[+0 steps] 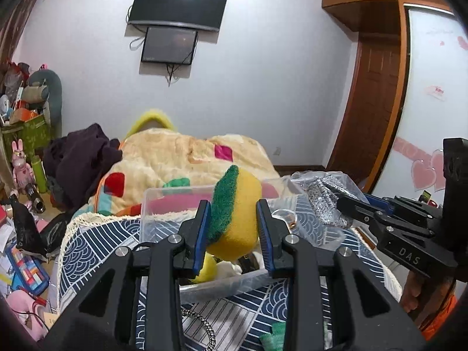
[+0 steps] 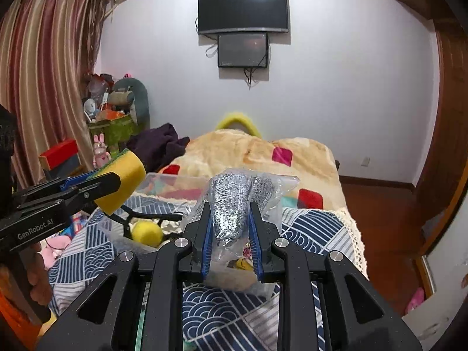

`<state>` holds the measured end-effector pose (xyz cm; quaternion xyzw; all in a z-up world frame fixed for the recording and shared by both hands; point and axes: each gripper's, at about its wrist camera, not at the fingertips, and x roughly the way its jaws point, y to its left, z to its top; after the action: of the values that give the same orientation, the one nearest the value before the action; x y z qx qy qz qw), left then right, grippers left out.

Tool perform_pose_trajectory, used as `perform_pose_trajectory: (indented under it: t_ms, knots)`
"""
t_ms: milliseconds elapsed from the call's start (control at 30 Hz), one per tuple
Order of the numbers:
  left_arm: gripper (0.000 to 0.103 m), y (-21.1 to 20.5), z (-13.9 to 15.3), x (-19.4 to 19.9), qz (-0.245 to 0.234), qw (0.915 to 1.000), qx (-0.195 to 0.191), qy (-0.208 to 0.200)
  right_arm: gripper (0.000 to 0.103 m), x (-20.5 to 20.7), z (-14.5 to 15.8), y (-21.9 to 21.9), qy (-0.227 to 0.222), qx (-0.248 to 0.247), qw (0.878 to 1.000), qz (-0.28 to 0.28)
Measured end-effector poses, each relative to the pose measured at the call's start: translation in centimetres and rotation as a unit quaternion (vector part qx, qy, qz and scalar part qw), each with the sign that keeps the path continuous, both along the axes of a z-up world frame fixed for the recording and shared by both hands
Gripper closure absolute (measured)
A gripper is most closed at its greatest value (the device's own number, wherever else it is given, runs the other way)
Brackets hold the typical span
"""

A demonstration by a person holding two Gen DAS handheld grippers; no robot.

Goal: Organize soft objects
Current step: 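Lower the sponge into the box with the left tool while the right tool drops the silver bag in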

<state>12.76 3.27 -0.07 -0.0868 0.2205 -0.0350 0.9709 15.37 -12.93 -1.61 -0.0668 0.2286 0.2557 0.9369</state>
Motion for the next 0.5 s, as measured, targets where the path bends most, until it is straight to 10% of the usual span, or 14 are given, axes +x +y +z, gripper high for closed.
perform_pose_trajectory:
  t_ms: [500]
  knots:
    - [0.072, -0.7, -6.4, 5.5, 0.003, 0.9965, 0.0, 0.084, 0.083, 2.1, -3.7, 1.1, 0.049, -0.047, 0.998, -0.008]
